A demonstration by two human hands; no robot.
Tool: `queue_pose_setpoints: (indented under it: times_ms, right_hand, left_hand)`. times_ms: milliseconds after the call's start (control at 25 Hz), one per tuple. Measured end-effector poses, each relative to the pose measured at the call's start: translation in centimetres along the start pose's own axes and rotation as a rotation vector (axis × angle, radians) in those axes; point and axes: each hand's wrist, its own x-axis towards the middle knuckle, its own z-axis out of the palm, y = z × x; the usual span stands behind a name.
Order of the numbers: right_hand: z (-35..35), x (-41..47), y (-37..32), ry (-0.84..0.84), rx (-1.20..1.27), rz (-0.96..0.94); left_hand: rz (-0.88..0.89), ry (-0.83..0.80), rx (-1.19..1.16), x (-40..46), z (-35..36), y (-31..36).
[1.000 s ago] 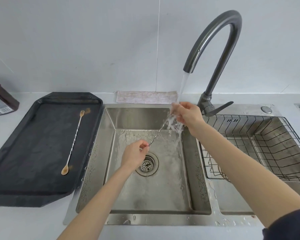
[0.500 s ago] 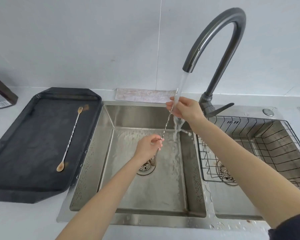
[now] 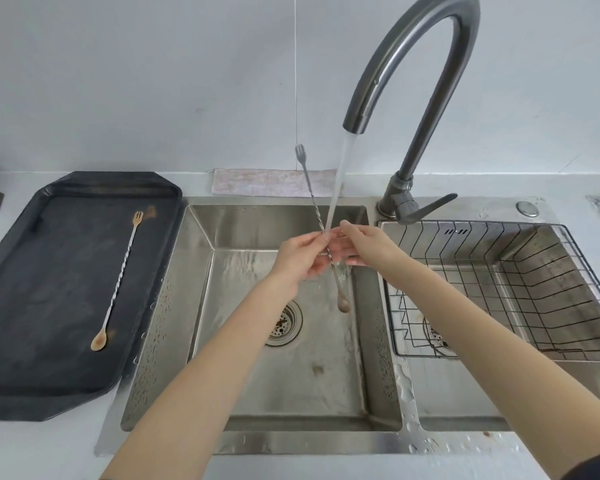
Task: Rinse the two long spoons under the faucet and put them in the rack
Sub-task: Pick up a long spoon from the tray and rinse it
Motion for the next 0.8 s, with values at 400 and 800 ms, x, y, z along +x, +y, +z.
queue_pose_setpoints:
  times_ms: [400, 800]
  right_hand:
    - [-2.5, -0.1, 2.5, -0.267, 0.833, 0.151]
    - [0.5, 0.8, 1.6, -0.077, 0.77, -0.112]
  left_hand:
    - [-0.122, 0.031, -0.604, 0.9, 0.2, 1.1]
    - [-0.205, 0.103, -0.721, 0.8, -1.7, -0.5]
